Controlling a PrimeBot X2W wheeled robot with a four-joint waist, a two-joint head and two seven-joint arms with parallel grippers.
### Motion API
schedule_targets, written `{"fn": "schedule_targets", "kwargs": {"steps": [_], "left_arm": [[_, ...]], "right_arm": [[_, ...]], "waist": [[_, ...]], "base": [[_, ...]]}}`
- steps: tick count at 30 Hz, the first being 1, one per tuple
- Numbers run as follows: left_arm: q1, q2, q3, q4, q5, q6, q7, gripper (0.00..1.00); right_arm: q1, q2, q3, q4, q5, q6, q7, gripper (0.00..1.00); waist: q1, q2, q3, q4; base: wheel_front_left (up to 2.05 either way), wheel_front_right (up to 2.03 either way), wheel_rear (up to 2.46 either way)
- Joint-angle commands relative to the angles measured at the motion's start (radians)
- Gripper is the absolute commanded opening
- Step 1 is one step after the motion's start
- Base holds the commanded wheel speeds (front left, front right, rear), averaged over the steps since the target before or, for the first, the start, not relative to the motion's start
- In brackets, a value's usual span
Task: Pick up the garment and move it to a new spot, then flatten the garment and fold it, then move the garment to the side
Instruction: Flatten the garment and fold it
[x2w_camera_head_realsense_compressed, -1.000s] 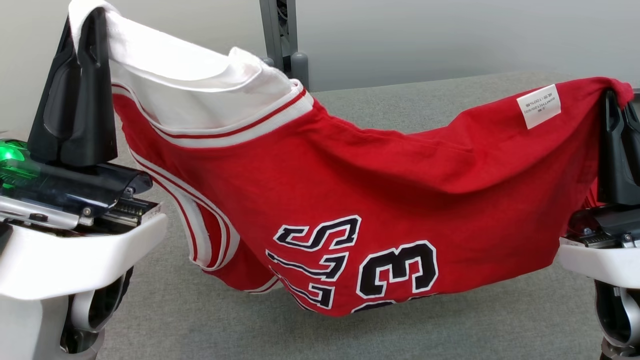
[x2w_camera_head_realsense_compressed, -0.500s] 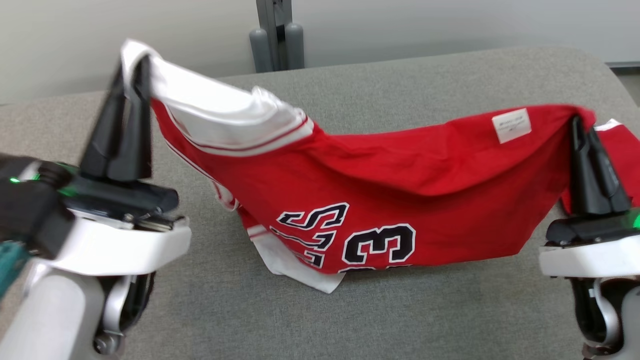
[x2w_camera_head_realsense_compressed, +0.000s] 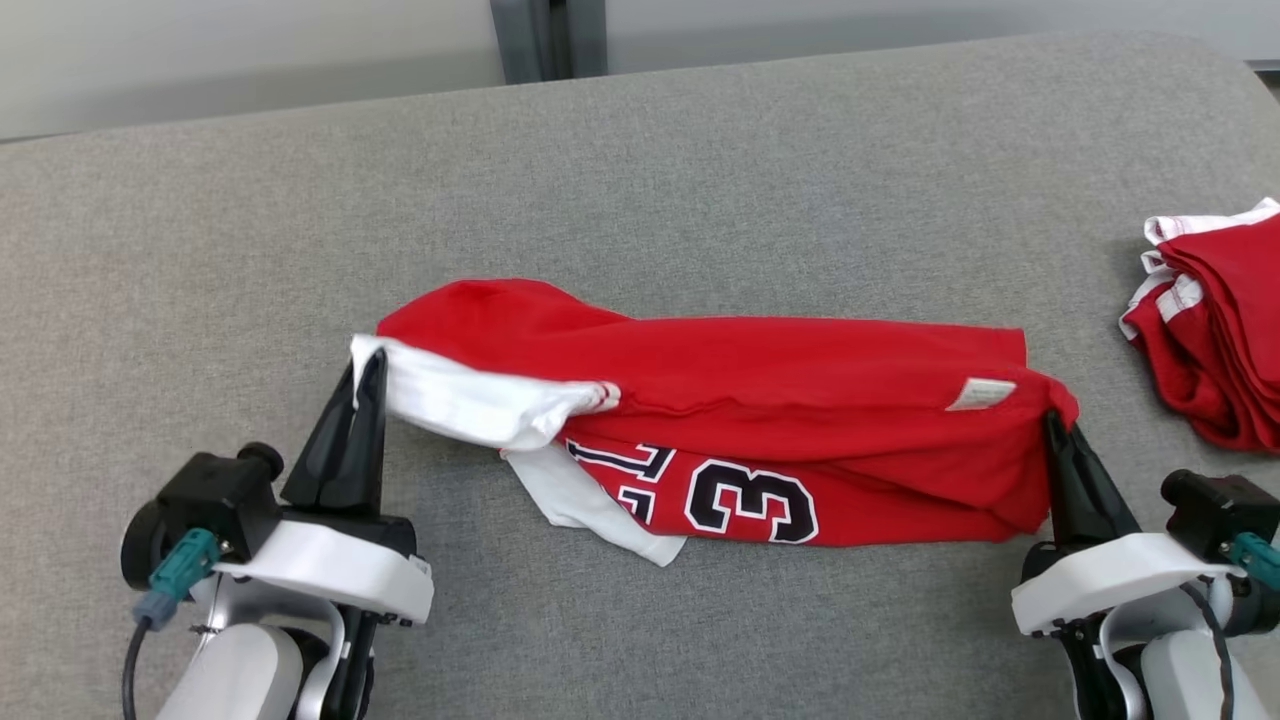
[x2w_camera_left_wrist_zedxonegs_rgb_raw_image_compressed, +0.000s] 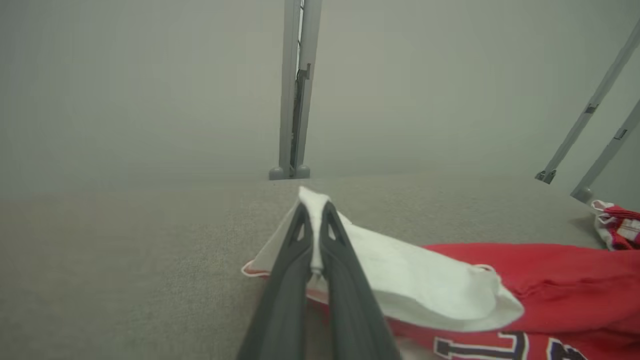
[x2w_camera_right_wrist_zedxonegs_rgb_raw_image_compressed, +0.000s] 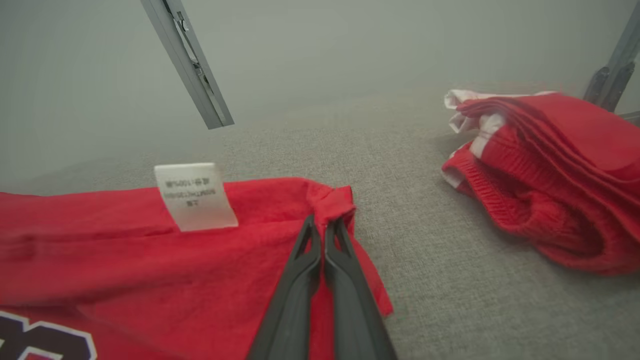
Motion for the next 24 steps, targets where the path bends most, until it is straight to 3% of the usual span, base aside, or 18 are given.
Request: {"fn": "schedule_targets", "kwargs": {"steps": [1, 3, 4, 5, 6, 7, 9, 10, 11, 12, 13, 24], "left_arm": [[0.008, 0.001, 0.0, 0.02, -0.004, -0.007, -0.007, 0.0], [0.018, -0.006, -0.006, 0.046, -0.012, -0.014, -0.014, 0.0], [0.021, -0.008, -0.008, 0.059, -0.014, -0.015, -0.016, 0.0], [0.022, -0.011, -0.01, 0.069, -0.02, -0.019, -0.018, 0.0], [0.02, -0.011, -0.013, 0.077, -0.021, -0.023, -0.019, 0.0], [0.017, -0.01, -0.017, 0.085, -0.017, -0.026, -0.022, 0.0], [0.023, -0.01, -0.026, 0.104, -0.025, -0.037, -0.017, 0.0], [0.025, -0.011, -0.027, 0.113, -0.029, -0.039, -0.019, 0.11], [0.031, -0.012, -0.029, 0.124, -0.032, -0.038, -0.018, 0.4], [0.037, -0.016, -0.029, 0.129, -0.035, -0.038, -0.019, 0.76], [0.043, -0.015, -0.03, 0.137, -0.031, -0.03, -0.023, 1.0], [0.104, 0.029, 0.027, 0.087, 0.007, 0.052, -0.079, 1.0]], "right_arm": [[-0.019, -0.005, 0.0, 0.036, 0.009, 0.0, -0.018, 0.0], [-0.032, -0.005, 0.008, 0.086, 0.015, 0.0, -0.034, 0.0], [-0.039, -0.005, 0.012, 0.106, 0.018, 0.0, -0.041, 0.09], [-0.047, -0.005, 0.016, 0.123, 0.019, 0.0, -0.049, 0.36], [-0.05, -0.005, 0.017, 0.136, 0.023, 0.0, -0.055, 0.79], [-0.053, -0.005, 0.018, 0.149, 0.027, 0.0, -0.062, 1.0], [-0.057, -0.005, 0.018, 0.165, 0.032, 0.0, -0.07, 1.0], [-0.054, -0.006, 0.016, 0.166, 0.033, 0.0, -0.076, 1.0], [-0.046, -0.006, 0.01, 0.166, 0.035, 0.0, -0.079, 1.0], [-0.033, -0.006, 0.003, 0.161, 0.035, 0.0, -0.085, 1.0], [-0.018, -0.007, -0.006, 0.152, 0.031, 0.0, -0.086, 1.0], [0.101, -0.006, -0.13, -0.14, -0.029, 0.0, -0.097, 1.0]], "waist": [[0.0, -0.0001, 0.008, 0.002], [0.0, -0.0001, 0.013, 0.002], [0.0, -0.0001, 0.015, 0.002], [0.0, -0.0001, 0.016, 0.001], [0.0, -0.0001, 0.018, 0.0], [0.0, -0.0001, 0.019, -0.001], [0.0, -0.0001, 0.02, -0.002], [0.0, -0.0001, 0.019, -0.002], [0.0, -0.0001, 0.016, -0.002], [0.0, -0.0001, 0.014, -0.002], [0.0, -0.0001, 0.009, -0.002], [0.0, -0.0001, -0.029, -0.001]], "base": [[0.0, 0.0, 0.0], [0.0, 0.0, 0.0], [0.0, 0.0, 0.0], [0.0, 0.0, 0.0], [0.0, 0.0, 0.0], [0.0, 0.0, 0.0], [0.0, 0.0, 0.0], [0.0, 0.0, 0.0], [0.0, 0.0, 0.0], [0.0, 0.0, 0.0], [0.0, 0.0, 0.0], [0.0, 0.0, 0.0]]}}
